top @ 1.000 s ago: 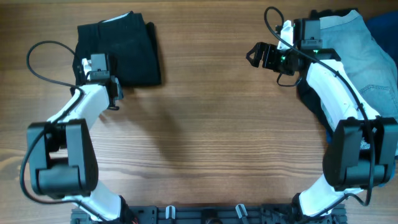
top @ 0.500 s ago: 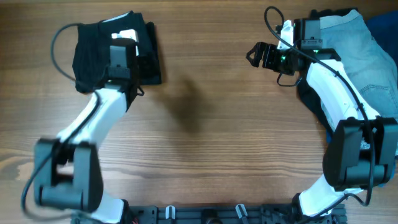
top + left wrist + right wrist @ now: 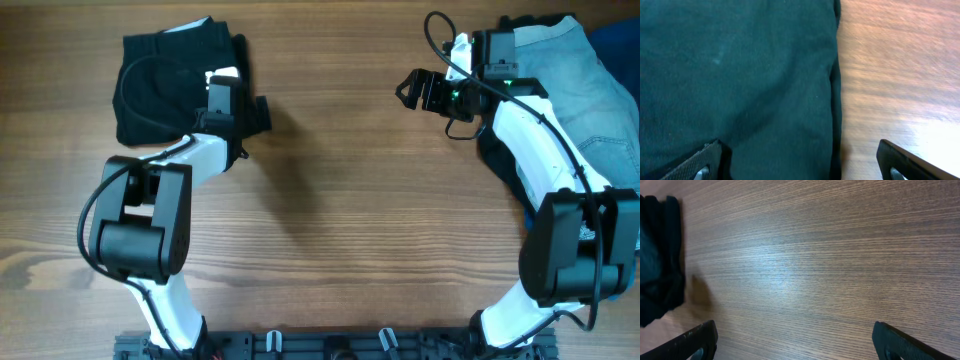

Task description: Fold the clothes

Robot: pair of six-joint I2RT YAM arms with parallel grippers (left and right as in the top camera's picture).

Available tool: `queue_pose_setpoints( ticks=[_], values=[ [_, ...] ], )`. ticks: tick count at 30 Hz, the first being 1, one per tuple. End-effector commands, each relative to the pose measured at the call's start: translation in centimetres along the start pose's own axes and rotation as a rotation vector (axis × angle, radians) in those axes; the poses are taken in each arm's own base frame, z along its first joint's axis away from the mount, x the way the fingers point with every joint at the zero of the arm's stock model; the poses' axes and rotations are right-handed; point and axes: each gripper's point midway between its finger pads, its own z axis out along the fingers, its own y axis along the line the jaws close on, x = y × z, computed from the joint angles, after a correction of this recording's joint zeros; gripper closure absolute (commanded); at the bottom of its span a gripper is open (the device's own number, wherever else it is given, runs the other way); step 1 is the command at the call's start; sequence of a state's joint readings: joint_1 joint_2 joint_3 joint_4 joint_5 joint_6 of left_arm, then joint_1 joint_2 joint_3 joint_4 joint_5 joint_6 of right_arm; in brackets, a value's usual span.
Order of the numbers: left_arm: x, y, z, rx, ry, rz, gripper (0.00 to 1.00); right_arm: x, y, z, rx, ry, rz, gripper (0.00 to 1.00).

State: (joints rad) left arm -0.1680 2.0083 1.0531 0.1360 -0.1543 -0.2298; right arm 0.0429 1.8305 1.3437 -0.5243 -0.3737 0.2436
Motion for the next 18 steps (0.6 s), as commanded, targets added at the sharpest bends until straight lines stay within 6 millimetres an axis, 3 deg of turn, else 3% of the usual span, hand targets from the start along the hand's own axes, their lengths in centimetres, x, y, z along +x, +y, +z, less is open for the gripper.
queue_pose_setpoints(
  ticks=[1, 10, 14, 18],
  values=[
    [3.6, 5.8, 2.7, -0.142, 0.084, -0.053, 0.01, -0.6, 0.7, -0.8, -0.014, -0.023, -0.035, 0.00],
    [2.6, 13.2, 3.1, -0.220, 0.068, -0.131, 0.02, -0.6, 0.7, -0.8, -0.014, -0.025, -0.046, 0.00],
    [2.8, 12.7, 3.3, -0.146, 0.085, -0.151, 0.03, -0.9, 0.8, -0.8, -0.017, -0.033, -0.046, 0.00],
    [3.4, 10.4, 3.4, -0.098, 0.110, -0.121, 0.05, -0.8, 0.8, -0.8, -0.017, -0.032, -0.046, 0.00]
  ],
)
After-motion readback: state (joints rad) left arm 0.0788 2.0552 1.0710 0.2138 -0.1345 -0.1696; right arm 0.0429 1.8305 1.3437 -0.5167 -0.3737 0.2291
